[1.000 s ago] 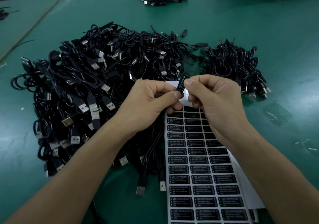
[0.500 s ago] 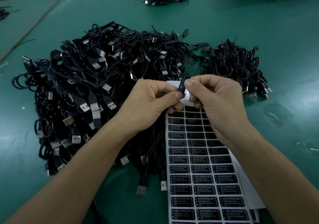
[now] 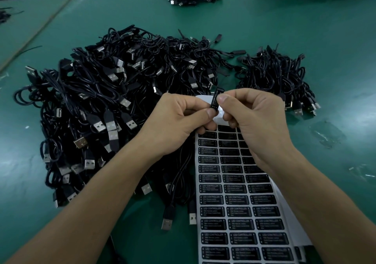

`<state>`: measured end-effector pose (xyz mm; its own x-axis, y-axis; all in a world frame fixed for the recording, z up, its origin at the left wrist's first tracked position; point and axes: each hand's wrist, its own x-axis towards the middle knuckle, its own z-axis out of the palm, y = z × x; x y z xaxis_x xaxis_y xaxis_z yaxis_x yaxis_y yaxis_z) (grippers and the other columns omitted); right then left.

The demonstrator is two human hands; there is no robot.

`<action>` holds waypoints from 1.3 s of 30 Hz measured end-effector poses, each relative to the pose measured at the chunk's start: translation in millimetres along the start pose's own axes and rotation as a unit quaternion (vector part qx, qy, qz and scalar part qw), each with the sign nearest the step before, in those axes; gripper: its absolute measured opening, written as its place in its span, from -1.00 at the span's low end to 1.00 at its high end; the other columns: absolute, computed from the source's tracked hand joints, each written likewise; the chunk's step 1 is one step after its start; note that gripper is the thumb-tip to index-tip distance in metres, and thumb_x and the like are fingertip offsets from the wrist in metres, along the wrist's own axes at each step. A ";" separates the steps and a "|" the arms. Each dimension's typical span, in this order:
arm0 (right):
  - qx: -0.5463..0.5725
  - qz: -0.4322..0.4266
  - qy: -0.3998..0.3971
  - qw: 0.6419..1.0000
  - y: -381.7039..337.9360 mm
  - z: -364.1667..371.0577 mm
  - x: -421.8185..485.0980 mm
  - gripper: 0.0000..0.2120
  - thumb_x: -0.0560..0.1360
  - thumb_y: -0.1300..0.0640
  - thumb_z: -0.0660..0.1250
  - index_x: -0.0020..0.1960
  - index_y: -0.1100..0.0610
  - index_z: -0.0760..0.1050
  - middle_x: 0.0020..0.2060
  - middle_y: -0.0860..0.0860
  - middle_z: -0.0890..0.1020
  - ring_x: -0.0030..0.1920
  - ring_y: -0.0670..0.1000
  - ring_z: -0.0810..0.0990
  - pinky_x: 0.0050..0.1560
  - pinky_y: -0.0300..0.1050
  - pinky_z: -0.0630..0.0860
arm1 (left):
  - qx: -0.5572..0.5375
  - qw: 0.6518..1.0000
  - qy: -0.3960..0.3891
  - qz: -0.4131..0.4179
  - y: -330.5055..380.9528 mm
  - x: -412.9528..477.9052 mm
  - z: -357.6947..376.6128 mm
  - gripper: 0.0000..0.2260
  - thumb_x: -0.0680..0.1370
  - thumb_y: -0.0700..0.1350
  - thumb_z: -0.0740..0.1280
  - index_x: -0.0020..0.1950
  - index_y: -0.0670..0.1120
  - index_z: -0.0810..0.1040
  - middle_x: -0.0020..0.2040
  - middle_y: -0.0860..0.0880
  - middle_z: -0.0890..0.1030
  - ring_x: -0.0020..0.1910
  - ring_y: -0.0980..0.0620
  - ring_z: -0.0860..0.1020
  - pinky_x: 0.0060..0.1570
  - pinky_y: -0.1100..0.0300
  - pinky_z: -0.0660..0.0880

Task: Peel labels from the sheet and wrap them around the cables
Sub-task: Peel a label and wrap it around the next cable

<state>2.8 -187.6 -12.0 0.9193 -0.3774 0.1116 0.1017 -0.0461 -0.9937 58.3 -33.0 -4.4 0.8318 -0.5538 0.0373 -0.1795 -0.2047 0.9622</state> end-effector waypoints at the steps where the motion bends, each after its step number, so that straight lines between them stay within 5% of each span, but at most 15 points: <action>1: -0.002 0.000 0.002 1.000 0.1 0.2 0.1 -0.87 0.53 0.18 0.45 -0.21 0.09 0.64 -0.45 -0.08 0.59 -0.40 -0.17 0.51 -0.30 -0.35 0.45 | 0.001 1.000 -0.001 0.001 0.2 -0.1 -0.1 -0.87 0.58 -0.22 0.40 -0.14 -0.07 0.70 -0.32 0.02 0.71 -0.38 0.22 0.59 -0.35 0.46 0.44; 21: -0.027 -0.014 0.032 0.999 3.8 1.3 0.3 -0.84 0.49 0.12 0.47 -0.27 0.03 0.64 -0.45 -0.07 0.59 -0.39 -0.12 0.49 -0.33 -0.26 0.46 | -0.039 0.999 -0.006 -0.007 0.7 -0.9 0.3 -0.90 0.56 -0.24 0.40 -0.12 -0.17 0.70 -0.26 -0.06 0.73 -0.32 0.12 0.64 -0.29 0.40 0.50; 39: -0.012 0.001 0.048 0.999 6.7 -3.8 2.7 -0.82 0.38 0.07 0.60 -0.10 0.03 0.63 -0.34 -0.06 0.62 -0.33 -0.17 0.56 -0.27 -0.34 0.50 | -0.022 1.000 -0.003 0.003 -2.1 -0.2 0.8 -0.89 0.56 -0.24 0.42 -0.13 -0.11 0.72 -0.26 -0.03 0.73 -0.33 0.17 0.64 -0.30 0.44 0.48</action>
<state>4.5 -192.4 -18.3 0.8787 -0.4642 0.1111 0.0899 -0.0676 -0.9937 58.1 -33.1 -6.6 0.8274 -0.5601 0.0424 -0.1617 -0.1651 0.9729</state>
